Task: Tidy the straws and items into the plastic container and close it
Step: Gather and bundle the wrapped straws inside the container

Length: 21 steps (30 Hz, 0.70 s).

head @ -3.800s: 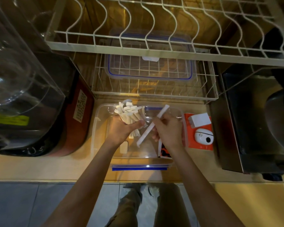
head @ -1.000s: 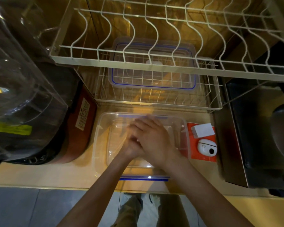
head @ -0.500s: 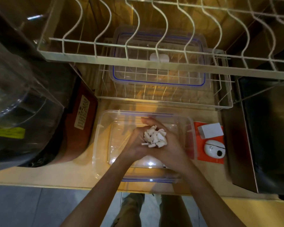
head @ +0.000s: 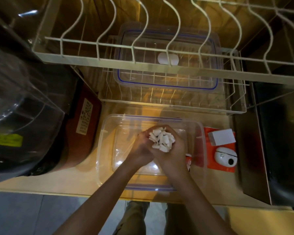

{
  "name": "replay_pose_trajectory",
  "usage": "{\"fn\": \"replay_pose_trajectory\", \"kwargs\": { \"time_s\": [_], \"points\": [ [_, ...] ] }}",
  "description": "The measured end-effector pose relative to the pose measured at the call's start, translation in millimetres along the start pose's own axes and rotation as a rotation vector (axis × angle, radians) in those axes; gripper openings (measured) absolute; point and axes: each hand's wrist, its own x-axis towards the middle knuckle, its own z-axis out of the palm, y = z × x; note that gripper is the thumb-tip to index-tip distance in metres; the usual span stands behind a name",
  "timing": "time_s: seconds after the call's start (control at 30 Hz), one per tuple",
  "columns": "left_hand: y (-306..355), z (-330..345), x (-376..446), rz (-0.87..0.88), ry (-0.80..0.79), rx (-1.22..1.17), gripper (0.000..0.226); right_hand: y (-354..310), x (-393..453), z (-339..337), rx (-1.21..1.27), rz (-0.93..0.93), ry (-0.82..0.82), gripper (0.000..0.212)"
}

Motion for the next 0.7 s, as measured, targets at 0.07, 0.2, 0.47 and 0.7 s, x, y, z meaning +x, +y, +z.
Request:
{"fn": "replay_pose_trajectory", "kwargs": {
  "time_s": [0.07,0.2,0.47,0.7],
  "points": [
    [-5,4,4,0.074,0.048,-0.226,0.041,0,1,1,0.026,0.018,0.038,0.048],
    [2,7,4,0.050,0.019,-0.404,0.049,-6,2,0,0.011,0.043,0.089,0.047],
    [25,-8,-16,0.215,0.194,0.680,0.062,-12,2,-20,0.569,0.278,0.055,0.031],
    [31,-35,-38,0.112,0.076,1.247,0.030,-20,-8,-63,-0.214,-0.025,-0.161,0.071]
  ]
}}
